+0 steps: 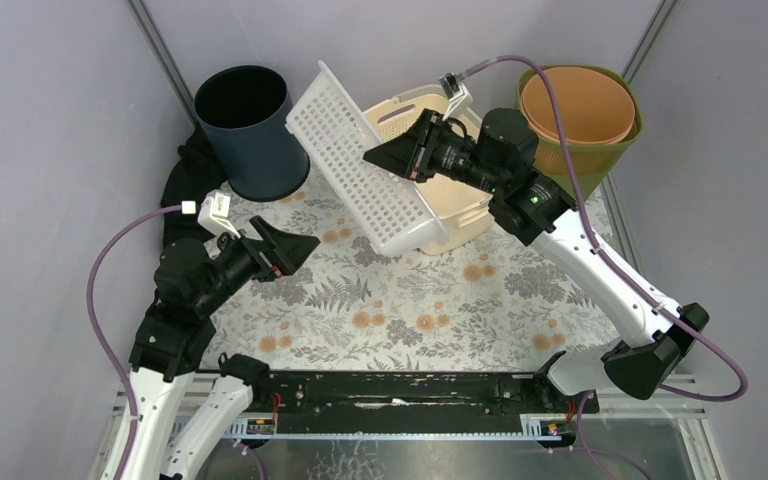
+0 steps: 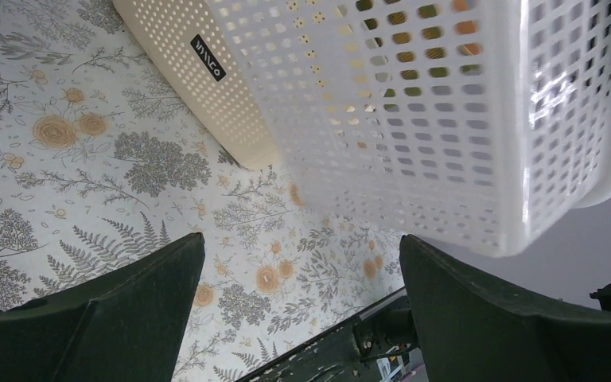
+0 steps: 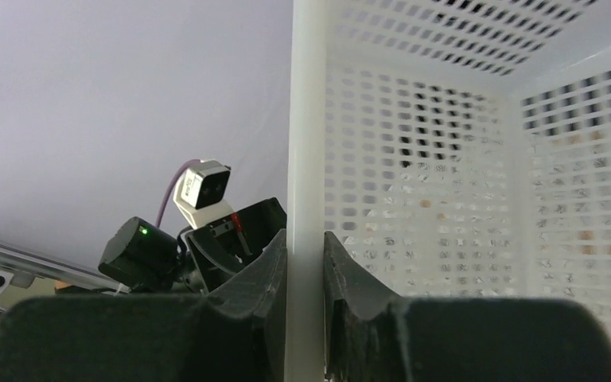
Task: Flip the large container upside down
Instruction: Turn the container upside down at the center of the board.
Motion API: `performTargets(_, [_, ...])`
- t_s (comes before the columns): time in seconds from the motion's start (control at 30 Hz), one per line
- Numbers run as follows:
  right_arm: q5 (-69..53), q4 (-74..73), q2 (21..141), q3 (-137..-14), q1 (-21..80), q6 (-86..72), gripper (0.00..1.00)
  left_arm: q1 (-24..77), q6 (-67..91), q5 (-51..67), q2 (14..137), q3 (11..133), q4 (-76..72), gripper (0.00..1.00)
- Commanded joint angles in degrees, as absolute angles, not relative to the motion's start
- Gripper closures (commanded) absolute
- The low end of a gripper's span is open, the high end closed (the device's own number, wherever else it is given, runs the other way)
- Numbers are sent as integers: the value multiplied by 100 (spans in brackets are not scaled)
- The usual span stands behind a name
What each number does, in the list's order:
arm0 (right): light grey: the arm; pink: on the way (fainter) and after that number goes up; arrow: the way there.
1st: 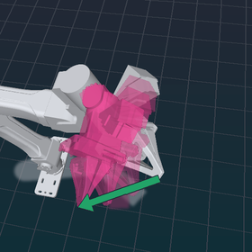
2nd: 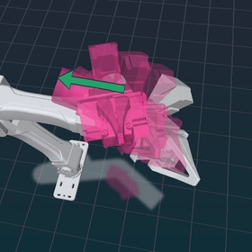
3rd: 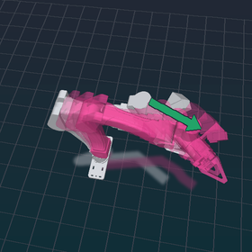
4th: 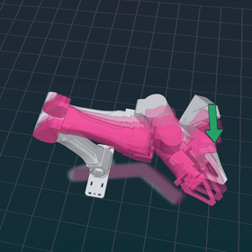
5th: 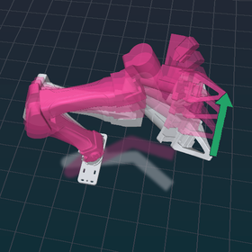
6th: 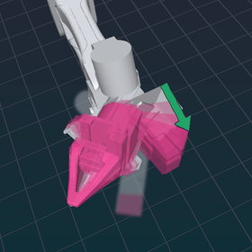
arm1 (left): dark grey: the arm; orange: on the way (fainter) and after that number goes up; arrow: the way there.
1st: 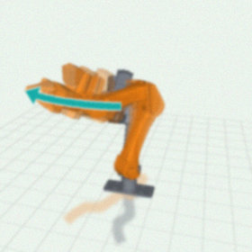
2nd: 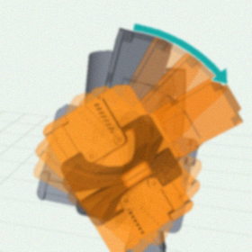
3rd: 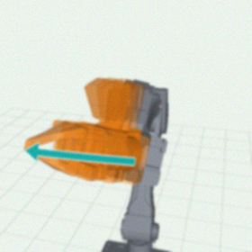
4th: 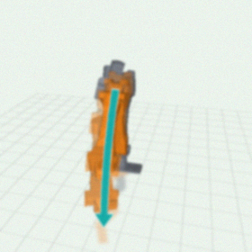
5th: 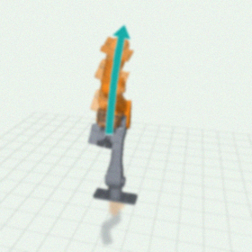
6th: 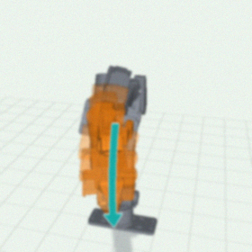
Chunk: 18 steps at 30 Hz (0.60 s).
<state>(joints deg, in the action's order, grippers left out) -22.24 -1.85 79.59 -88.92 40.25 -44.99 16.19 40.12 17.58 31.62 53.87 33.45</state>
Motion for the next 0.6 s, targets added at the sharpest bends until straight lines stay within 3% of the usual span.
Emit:
performTargets(0.0, [-2505, 507, 7957, -9435, 4052, -4744, 92, 1637, 3885, 1702, 3077, 5505, 3346, 0])
performTargets(0.57, [-2599, 2139, 7799, -8160, 4052, -5951, 92, 1637, 3841, 1495, 2915, 6040, 3721, 0])
